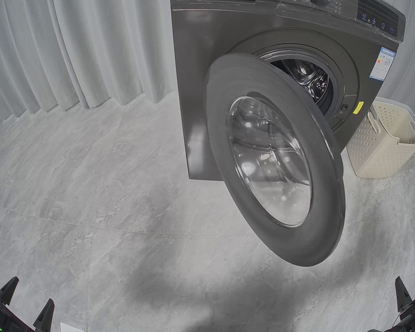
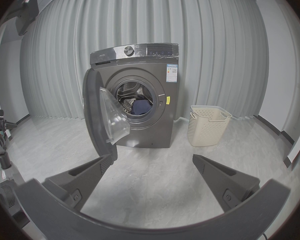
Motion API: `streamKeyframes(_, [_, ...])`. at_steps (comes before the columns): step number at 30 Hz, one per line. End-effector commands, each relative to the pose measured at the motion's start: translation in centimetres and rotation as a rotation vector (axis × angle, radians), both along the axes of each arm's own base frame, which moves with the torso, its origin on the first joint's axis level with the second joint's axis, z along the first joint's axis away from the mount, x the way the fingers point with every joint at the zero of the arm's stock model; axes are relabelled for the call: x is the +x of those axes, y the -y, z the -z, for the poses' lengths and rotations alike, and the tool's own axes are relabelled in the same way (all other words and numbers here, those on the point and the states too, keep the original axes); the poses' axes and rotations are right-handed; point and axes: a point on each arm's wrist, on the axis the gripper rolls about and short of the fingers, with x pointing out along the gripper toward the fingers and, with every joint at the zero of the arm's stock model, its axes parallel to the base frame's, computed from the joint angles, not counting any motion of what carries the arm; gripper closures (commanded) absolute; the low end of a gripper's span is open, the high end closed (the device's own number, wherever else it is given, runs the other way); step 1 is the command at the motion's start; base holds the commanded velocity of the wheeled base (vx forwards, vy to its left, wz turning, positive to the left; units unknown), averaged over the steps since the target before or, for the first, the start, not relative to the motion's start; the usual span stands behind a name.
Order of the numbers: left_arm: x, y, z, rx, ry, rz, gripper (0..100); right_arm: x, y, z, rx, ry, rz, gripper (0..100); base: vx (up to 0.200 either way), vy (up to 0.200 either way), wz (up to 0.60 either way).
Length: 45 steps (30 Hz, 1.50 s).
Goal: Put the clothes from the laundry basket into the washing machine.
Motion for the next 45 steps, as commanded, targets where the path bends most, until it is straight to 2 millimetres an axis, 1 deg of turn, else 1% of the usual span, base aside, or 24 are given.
streamKeyframes(1, [0.1, 0.0, 0.5, 0.003, -0.024, 0.001, 0, 0.1, 0.0, 0.5, 0.000, -0.012, 0.000, 0, 0.000, -0.200, 0.00])
streamKeyframes(20, [0.1, 0.0, 0.5, 0.002, -0.024, 0.000, 0, 0.1, 0.0, 0.5, 0.000, -0.012, 0.000, 0, 0.000, -0.200, 0.00])
streamKeyframes(30, [0.1, 0.0, 0.3, 0.032, -0.001, -0.003, 0, 0.1, 0.0, 0.5, 0.000, -0.012, 0.000, 0, 0.000, 0.000, 0.00])
streamKeyframes(31, [0.0, 0.0, -0.9, 0.033, 0.066, -0.005, 0, 0.1, 0.0, 0.5, 0.000, -0.012, 0.000, 0, 0.000, 0.000, 0.00])
streamKeyframes(32, [0.0, 0.0, -0.9, 0.033, 0.066, -0.005, 0, 0.1, 0.0, 0.5, 0.000, -0.012, 0.000, 0, 0.000, 0.000, 0.00])
streamKeyframes(33, [-1.0, 0.0, -5.0, 0.009, 0.234, 0.037, 0, 0.1, 0.0, 0.5, 0.000, -0.012, 0.000, 0, 0.000, 0.000, 0.00])
streamKeyframes(34, [-1.4, 0.0, -6.8, 0.002, 0.266, 0.075, 0, 0.1, 0.0, 0.5, 0.000, -0.012, 0.000, 0, 0.000, 0.000, 0.00])
streamKeyframes(36, [-0.9, 0.2, -8.6, 0.006, 0.216, 0.154, 0, 0.1, 0.0, 0.5, 0.000, -0.012, 0.000, 0, 0.000, 0.000, 0.00])
streamKeyframes(37, [0.0, 0.4, -9.4, 0.004, 0.155, 0.205, 0, 0.1, 0.0, 0.5, 0.000, -0.012, 0.000, 0, 0.000, 0.000, 0.00])
streamKeyframes(39, [1.7, 0.8, -9.8, -0.008, 0.073, 0.279, 0, 0.1, 0.0, 0.5, 0.000, -0.012, 0.000, 0, 0.000, 0.000, 0.00])
streamKeyframes(44, [5.4, 1.6, -10.6, -0.038, -0.007, 0.437, 0, 0.1, 0.0, 0.5, 0.000, -0.012, 0.000, 0, 0.000, 0.000, 0.00])
streamKeyframes(45, [6.4, 1.8, -10.7, -0.044, -0.031, 0.474, 0, 0.1, 0.0, 0.5, 0.000, -0.012, 0.000, 0, 0.000, 0.000, 0.00])
